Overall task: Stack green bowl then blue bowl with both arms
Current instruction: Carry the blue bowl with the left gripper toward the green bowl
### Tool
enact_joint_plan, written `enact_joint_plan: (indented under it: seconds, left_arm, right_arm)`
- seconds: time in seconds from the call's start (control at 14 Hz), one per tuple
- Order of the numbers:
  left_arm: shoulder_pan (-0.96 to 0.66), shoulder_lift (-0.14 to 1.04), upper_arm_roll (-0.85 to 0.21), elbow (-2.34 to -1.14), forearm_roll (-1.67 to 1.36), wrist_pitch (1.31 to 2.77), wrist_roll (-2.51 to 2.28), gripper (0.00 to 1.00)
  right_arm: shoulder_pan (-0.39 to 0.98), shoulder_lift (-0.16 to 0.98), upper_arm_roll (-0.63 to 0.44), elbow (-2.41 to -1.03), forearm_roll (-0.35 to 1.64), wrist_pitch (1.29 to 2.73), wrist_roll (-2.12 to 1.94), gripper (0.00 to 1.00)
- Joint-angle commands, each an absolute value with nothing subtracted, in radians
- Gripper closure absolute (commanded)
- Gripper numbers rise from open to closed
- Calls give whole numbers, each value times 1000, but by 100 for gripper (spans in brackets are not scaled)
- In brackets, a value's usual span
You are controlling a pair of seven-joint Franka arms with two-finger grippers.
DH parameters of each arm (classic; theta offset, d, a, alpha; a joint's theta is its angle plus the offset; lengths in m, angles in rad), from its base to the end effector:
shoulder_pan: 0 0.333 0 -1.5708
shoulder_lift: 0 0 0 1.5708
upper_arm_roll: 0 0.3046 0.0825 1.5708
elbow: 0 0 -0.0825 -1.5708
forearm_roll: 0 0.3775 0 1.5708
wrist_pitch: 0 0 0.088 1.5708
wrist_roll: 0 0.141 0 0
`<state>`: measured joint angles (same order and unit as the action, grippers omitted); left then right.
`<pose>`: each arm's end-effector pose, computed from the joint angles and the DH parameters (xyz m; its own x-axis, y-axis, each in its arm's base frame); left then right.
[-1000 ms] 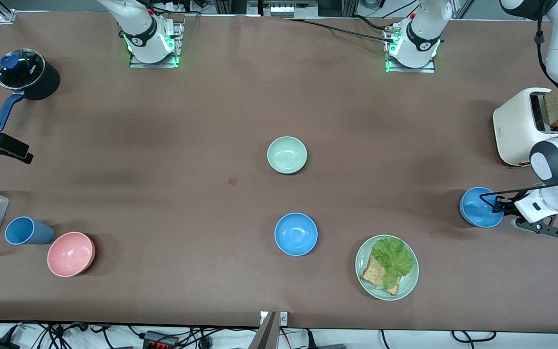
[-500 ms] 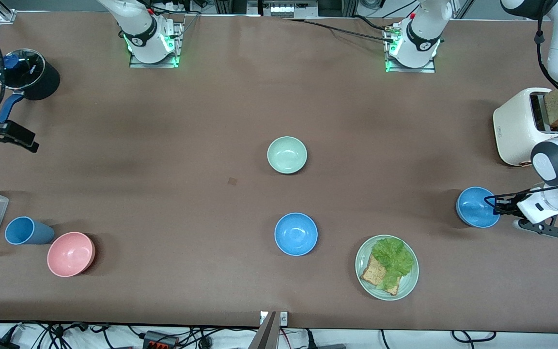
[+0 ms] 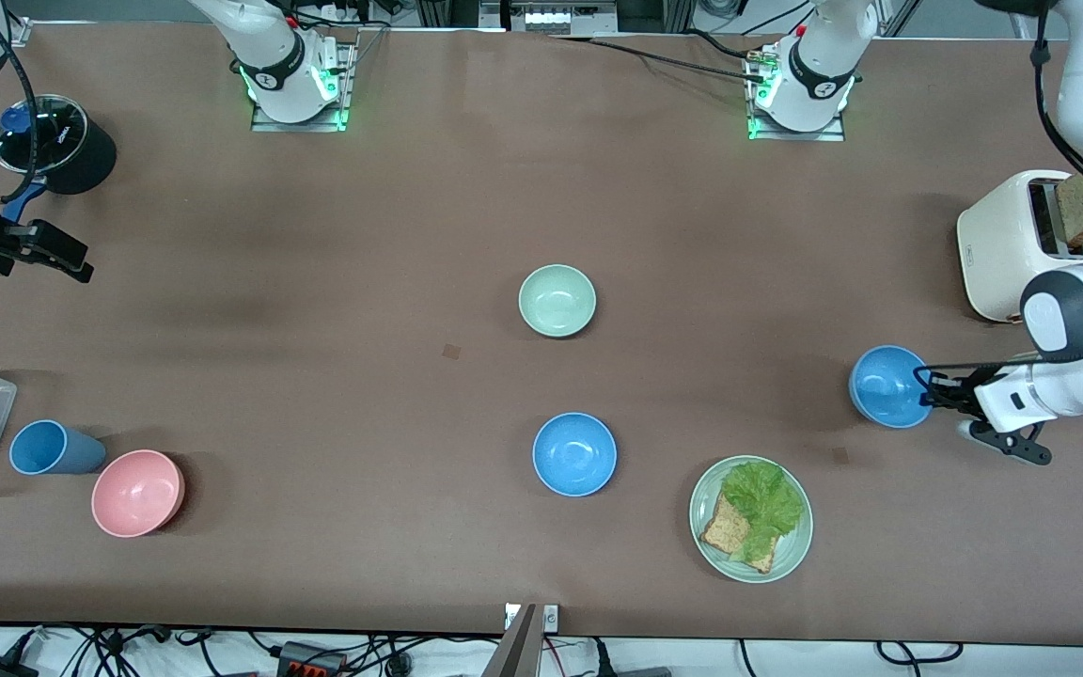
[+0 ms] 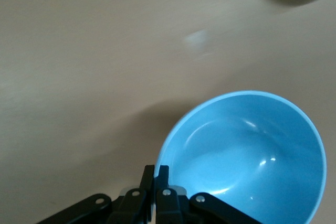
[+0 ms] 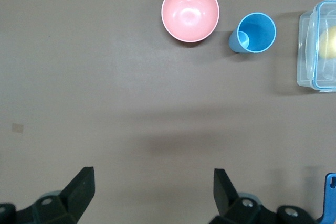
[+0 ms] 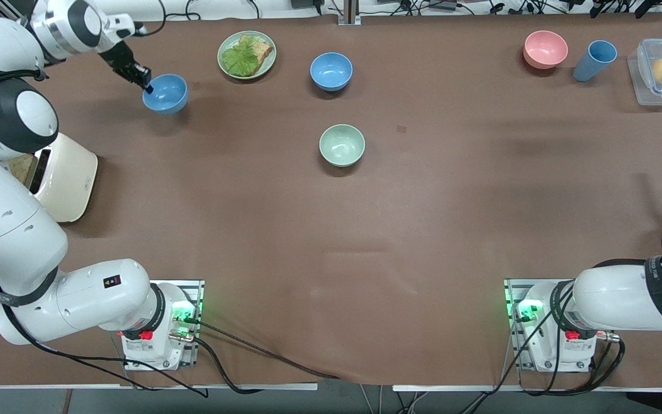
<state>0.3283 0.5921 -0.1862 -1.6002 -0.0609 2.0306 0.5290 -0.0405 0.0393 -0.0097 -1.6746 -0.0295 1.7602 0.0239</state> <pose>0.6512 0.0987 0.2401 0.9417 -0.3316 -0.0574 -0.3133 -0.9261 0.2103 0.5734 -0.0323 0.5252 0.9966 -0.0684 0.0469 -0.0698 -0.9972 0.0285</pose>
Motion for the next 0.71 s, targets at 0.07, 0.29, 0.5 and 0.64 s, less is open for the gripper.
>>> enact_joint_plan:
  seconds: [0.07,0.29,0.5,0.64]
  left_arm:
    - [337,454,-314,-1640,-81,1895,308,99]
    - [342,405,-426,-1706,-109,1897,140,99]
    - [334,379,-581,-1764,-112,1972,-177,97]
    - [305,376,-659,-1801,-98,2051,-378,97]
  right_arm:
    - [-48,11,0,-1697,-29,1746,21,0]
    - [-48,11,0,-1690,-29,1710,8,0]
    - [-48,11,0,-1681,-31,1713,8,0]
    - [-48,11,0,-1674,-37,1715,8,0]
